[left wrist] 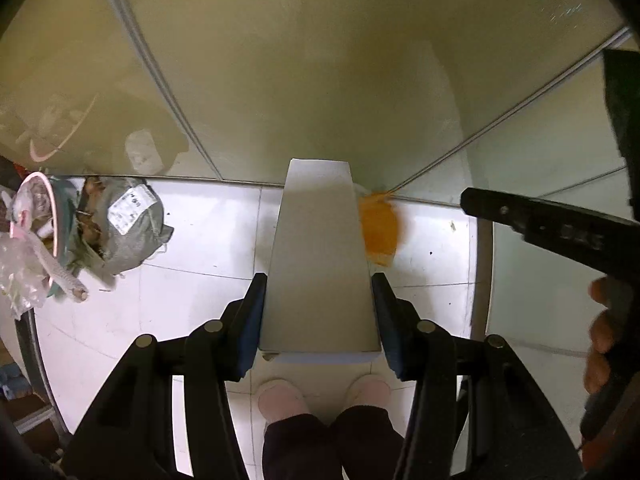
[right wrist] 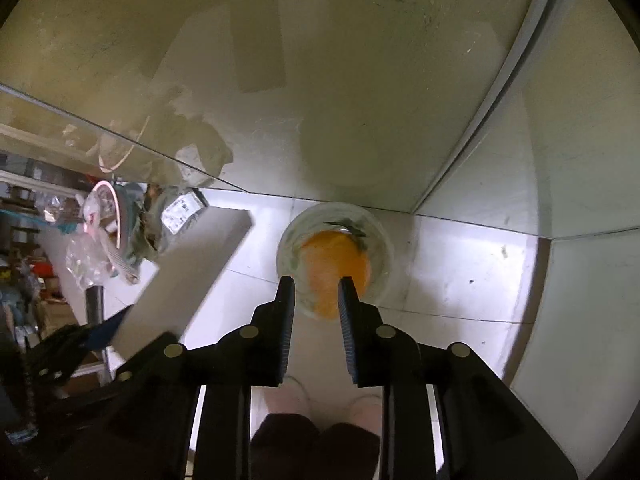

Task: Collect trash
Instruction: 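Carry strip and peel down to the bin and open both tools, then raise both tools back toward the counter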

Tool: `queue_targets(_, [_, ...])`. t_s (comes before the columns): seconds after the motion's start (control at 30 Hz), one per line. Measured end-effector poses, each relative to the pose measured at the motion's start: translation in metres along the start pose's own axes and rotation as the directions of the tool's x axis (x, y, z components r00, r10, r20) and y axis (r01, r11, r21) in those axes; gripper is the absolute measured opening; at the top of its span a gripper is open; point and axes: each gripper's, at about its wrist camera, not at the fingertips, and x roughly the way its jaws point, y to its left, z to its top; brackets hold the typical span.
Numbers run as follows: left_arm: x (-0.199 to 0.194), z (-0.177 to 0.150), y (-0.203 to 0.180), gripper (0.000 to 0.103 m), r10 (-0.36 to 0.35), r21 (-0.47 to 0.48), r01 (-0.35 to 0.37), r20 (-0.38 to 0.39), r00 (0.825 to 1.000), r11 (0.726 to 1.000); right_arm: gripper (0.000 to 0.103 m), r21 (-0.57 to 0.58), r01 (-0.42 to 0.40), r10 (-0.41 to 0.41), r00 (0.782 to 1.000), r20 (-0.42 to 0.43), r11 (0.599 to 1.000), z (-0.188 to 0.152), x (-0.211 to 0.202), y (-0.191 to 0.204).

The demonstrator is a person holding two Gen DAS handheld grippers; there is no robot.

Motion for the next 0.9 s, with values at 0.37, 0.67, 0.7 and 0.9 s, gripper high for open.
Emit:
queue_targets(0.37, [0.051, 0.016, -0.014, 0.051, -0.036, 0.0, 0.036, -0.133, 0.99, 0.999, 0.029, 0.039, -0.007, 0.006, 1.0, 0.026, 0.999, 0.0, -0.026, -0.013])
queue_targets(0.67, [-0.002, 0.018, -0.022, 0.051, -0.037, 0.032, 0.04, -0.099, 0.994, 0.999, 0.03, 0.028, -0.007, 0.004, 0.995, 0.099, 1.0, 0.0, -0.082, 0.004])
queue_targets(0.7, [-0.021, 0.018, -0.023, 0.051, -0.035, 0.044, 0.039, -0.082, 0.996, 0.998, 0.03, 0.028, -0.009, 0.006, 0.994, 0.108, 1.0, 0.001, -0.091, 0.009])
queue_targets(0.9, [-0.137, 0.023, -0.031, 0.051, -0.025, 0.097, 0.021, 0.034, 0.999, 0.995, 0.03, 0.021, -0.005, 0.001, 0.984, 0.18, 1.0, 0.001, -0.167, 0.035])
